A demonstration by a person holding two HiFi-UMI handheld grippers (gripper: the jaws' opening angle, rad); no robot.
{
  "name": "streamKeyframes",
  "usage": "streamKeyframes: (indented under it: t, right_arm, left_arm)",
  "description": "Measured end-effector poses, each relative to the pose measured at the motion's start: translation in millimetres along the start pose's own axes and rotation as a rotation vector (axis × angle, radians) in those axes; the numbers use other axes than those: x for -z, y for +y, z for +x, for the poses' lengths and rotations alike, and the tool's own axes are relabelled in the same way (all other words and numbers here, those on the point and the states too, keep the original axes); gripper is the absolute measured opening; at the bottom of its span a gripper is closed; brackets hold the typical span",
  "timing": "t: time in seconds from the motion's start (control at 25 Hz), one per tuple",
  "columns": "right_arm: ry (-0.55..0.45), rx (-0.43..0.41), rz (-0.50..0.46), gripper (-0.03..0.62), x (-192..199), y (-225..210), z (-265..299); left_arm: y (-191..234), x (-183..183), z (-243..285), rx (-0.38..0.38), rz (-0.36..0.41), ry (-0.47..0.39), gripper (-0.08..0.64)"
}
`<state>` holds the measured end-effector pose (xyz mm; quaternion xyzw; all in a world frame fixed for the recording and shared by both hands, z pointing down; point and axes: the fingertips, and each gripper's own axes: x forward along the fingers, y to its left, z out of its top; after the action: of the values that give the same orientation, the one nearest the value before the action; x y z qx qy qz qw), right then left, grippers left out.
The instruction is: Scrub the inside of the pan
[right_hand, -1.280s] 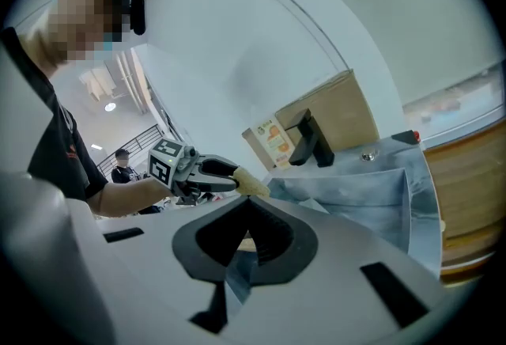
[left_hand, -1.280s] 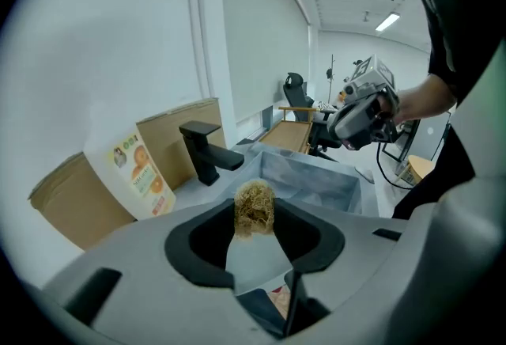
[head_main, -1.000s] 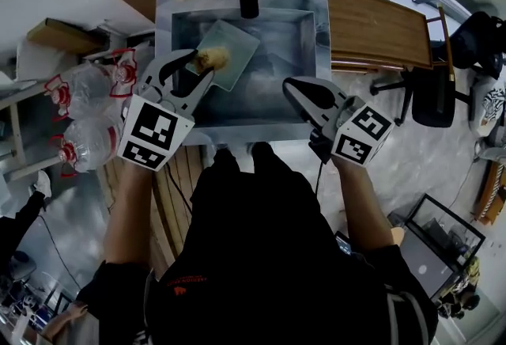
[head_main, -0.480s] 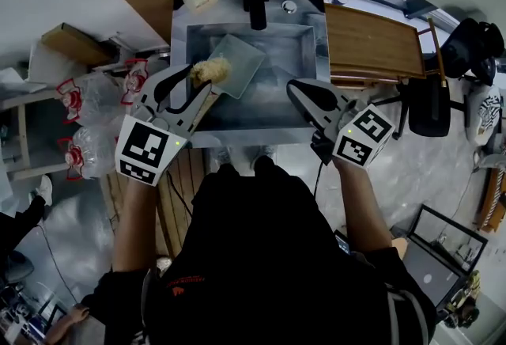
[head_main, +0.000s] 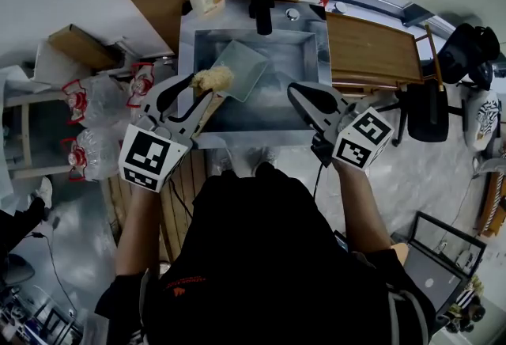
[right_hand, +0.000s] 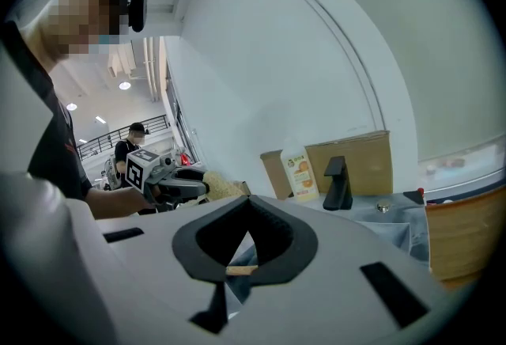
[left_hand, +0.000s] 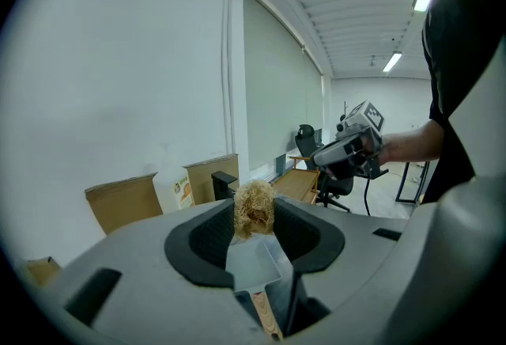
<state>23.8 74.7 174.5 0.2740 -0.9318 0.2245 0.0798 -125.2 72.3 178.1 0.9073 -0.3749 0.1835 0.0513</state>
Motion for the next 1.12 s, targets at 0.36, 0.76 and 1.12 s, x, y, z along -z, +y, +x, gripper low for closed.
streamKeyframes:
  t: [0.36,0.76,1.12]
  right_arm:
    - [0.004,-0.002,-0.011,0.003,-3.0,6.8,5.2]
    - [0.014,-0.015,-0.008,0.003,0.8,9.7,10.2]
    - [0.015,-0.015,-0.004,0.003,5.3,8.6,9.7]
  left_arm:
    - [1.7,6.4,-6.0,0.002,-0.018,-0.001,0.161]
    - [3.4,10.7,-6.1,0.004,-0.021,0.008,0.161]
    - [-0.6,14.7,-4.6,0.007,-0.028,0.010,0.161]
